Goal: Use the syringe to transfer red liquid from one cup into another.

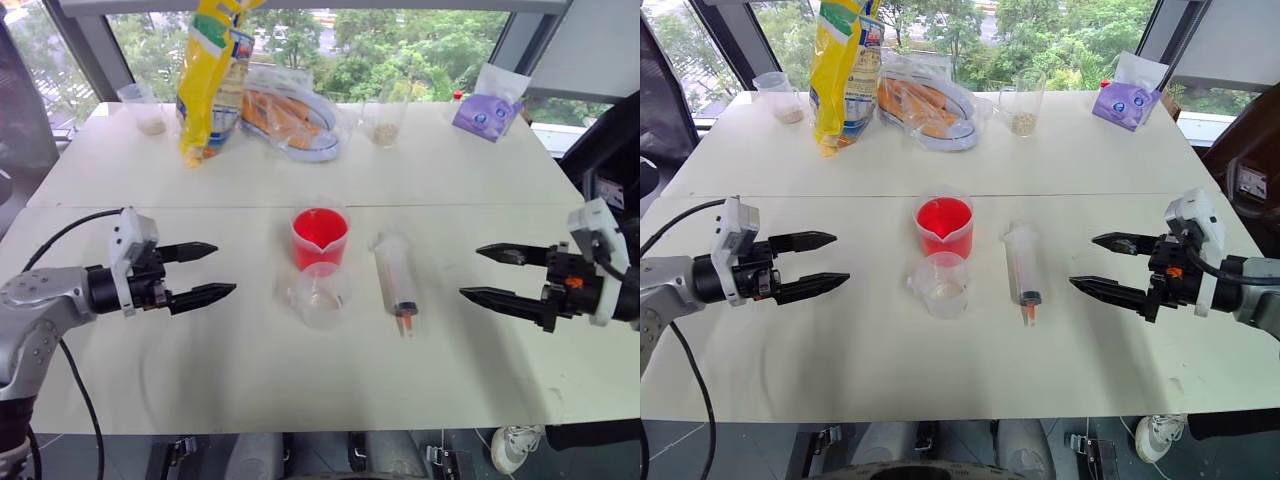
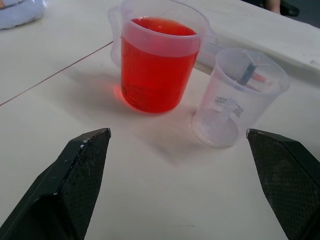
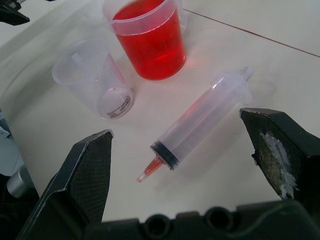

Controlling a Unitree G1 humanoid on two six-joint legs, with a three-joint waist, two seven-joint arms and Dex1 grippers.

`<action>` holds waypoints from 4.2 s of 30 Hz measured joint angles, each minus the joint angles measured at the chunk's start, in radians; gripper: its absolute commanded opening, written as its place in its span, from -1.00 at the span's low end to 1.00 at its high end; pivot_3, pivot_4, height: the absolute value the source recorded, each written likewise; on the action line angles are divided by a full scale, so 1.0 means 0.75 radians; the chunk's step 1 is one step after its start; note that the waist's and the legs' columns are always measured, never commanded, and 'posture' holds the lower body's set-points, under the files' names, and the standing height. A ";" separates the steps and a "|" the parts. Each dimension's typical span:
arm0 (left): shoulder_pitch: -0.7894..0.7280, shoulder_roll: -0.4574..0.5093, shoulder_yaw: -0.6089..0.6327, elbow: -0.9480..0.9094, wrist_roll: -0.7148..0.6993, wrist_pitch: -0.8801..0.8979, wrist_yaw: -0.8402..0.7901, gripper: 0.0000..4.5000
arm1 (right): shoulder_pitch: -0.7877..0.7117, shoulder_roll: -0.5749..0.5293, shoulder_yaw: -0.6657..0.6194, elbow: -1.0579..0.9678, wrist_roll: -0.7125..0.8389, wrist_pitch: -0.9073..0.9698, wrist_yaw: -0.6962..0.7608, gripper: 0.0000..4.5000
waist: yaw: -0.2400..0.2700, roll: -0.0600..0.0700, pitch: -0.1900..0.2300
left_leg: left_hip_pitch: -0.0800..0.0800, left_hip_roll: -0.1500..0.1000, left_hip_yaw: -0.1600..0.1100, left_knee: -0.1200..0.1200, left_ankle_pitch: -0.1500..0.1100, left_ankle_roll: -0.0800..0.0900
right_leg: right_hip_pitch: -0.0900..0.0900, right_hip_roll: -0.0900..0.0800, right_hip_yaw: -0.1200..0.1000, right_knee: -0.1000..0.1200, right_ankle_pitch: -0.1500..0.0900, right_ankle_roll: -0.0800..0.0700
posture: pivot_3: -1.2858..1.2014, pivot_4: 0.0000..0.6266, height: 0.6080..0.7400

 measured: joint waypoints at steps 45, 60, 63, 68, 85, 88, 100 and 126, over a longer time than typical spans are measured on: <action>-0.091 -0.151 -0.165 -0.061 0.029 -0.031 0.064 1.00 | -1.085 0.227 0.702 0.446 0.148 1.064 -0.680 0.97 | -0.031 0.000 0.000 | -0.009 0.001 -0.004 0.012 0.000 0.000 | -0.004 -0.003 -0.001 0.002 0.001 -0.002 | 0.03 -0.52 1.00; -0.076 -0.231 -0.189 -0.071 0.076 -0.085 0.127 1.00 | -1.485 0.560 1.154 1.056 0.035 1.076 -1.007 0.97 | -0.035 0.001 0.000 | -0.010 0.000 -0.003 0.013 -0.001 0.002 | -0.004 -0.002 -0.002 0.003 0.004 0.003 | 0.03 -0.52 1.00; -0.071 -0.238 -0.189 -0.086 0.076 -0.085 0.153 1.00 | -1.484 0.618 1.184 1.079 -0.027 1.076 -1.026 0.97 | -0.034 0.001 0.001 | -0.010 0.000 -0.003 0.013 -0.001 0.002 | -0.004 -0.002 -0.002 0.003 0.004 0.003 | 0.03 -0.52 1.00; -0.066 -0.258 -0.189 -0.099 0.077 -0.085 0.187 1.00 | -1.494 0.692 1.190 1.101 -0.136 1.076 -1.038 0.97 | -0.036 0.001 0.000 | -0.010 0.000 -0.003 0.014 -0.001 0.002 | -0.003 -0.001 -0.002 0.003 0.004 0.004 | 0.03 -0.52 1.00; -0.083 -0.249 -0.175 -0.088 0.114 -0.120 0.208 1.00 | -1.380 0.700 1.147 0.950 -0.399 1.058 -0.970 -0.35 | -0.029 -0.002 -0.003 | -0.008 0.000 -0.005 0.017 -0.001 0.001 | 0.000 -0.002 -0.003 0.002 0.006 -0.001 | 0.03 -0.52 1.00; -0.101 -0.229 -0.153 -0.052 0.114 -0.122 0.197 1.00 | -1.327 0.661 1.072 0.874 -0.375 1.063 -0.963 -0.35 | -0.027 -0.001 -0.002 | -0.010 -0.001 -0.005 0.017 -0.001 0.002 | -0.001 -0.003 -0.003 0.001 0.006 -0.001 | 0.03 -0.52 1.00; -0.337 -0.126 -0.073 0.116 0.060 -0.083 0.119 1.00 | -1.256 0.612 0.519 0.355 -0.324 0.523 -0.751 -0.35 | -0.039 0.003 0.002 | -0.019 0.003 -0.005 0.015 -0.002 0.003 | -0.012 0.006 -0.004 0.002 0.011 0.009 | 0.03 -0.52 1.00; -0.710 -0.086 -0.082 0.163 -0.135 0.162 0.055 1.00 | -0.979 1.202 0.732 0.694 -0.552 -0.844 -0.295 -0.35 | -0.038 0.003 0.003 | -0.018 0.001 -0.005 0.016 0.000 0.001 | -0.009 0.004 -0.003 0.003 0.012 0.010 | 0.03 -0.52 1.00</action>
